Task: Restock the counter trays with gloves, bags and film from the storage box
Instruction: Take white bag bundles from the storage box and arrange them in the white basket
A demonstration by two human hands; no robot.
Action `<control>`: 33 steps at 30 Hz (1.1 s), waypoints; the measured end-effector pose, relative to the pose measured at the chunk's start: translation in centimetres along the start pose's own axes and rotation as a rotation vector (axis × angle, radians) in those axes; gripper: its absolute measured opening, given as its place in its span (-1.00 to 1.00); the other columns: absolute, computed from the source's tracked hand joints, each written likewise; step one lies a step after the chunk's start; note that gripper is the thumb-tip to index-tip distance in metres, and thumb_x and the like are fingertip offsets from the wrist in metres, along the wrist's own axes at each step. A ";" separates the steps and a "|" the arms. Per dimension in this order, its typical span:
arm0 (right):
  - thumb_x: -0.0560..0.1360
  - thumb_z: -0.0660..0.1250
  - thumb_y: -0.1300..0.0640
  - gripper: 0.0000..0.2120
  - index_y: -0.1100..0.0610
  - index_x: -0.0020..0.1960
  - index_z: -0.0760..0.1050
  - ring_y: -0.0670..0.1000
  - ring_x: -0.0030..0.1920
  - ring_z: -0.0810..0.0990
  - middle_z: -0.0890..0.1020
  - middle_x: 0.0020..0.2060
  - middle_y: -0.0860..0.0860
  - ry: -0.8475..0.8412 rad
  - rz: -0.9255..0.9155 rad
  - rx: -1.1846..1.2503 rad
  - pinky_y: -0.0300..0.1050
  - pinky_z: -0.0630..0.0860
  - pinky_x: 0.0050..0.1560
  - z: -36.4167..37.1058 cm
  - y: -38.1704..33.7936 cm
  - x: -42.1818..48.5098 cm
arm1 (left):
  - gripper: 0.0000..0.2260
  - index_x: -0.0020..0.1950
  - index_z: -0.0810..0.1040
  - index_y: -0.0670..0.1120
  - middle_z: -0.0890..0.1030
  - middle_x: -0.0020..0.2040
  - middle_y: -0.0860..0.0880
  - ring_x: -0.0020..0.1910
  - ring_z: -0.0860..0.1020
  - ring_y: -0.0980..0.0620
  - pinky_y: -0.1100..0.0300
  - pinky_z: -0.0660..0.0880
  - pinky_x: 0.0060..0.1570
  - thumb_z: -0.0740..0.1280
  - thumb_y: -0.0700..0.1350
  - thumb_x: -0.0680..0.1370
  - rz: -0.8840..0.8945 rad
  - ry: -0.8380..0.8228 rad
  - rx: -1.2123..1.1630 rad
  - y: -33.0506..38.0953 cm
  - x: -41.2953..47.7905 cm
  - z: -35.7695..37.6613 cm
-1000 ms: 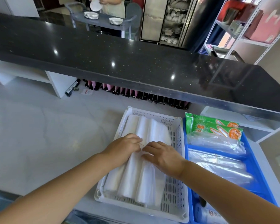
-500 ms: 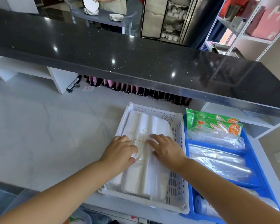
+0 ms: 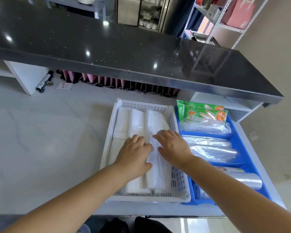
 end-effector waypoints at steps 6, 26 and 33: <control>0.30 0.38 0.28 -0.69 0.16 0.04 0.60 0.18 -0.14 0.61 0.66 -0.08 0.11 -0.026 0.105 -0.048 0.02 0.54 -0.08 -0.2 0.1 -2.6 | -0.48 0.29 0.42 -0.06 0.37 0.37 -0.04 0.34 0.27 -0.08 0.04 0.16 0.30 0.26 0.16 0.40 0.091 -0.145 0.065 0.3 0.7 1.3; 0.29 0.30 0.30 -0.84 0.11 -0.23 0.61 0.11 -0.34 0.56 0.62 -0.36 0.04 0.085 -0.133 0.028 -0.07 0.48 -0.28 -4.6 -4.0 -17.2 | -0.81 0.07 0.61 0.01 0.64 0.02 0.09 0.07 0.51 0.02 0.19 0.36 -0.02 0.30 -0.06 0.49 -0.316 0.324 -0.067 11.2 -14.4 -3.4; 0.28 0.34 0.32 -0.85 0.11 -0.27 0.62 0.11 -0.39 0.56 0.63 -0.41 0.03 0.113 -0.303 0.154 -0.07 0.53 -0.35 -3.1 -11.0 -22.4 | -0.87 -0.07 0.65 -0.03 0.68 -0.10 0.02 -0.03 0.57 -0.07 0.16 0.43 -0.11 0.36 -0.13 0.42 -0.573 0.305 -0.004 12.5 -26.1 -2.6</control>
Point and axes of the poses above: each hand's wrist, its own x-axis towards the middle knuckle, its own z-axis out of the palm, y = z × x, the point moved 6 cm from there along x, towards the middle knuckle
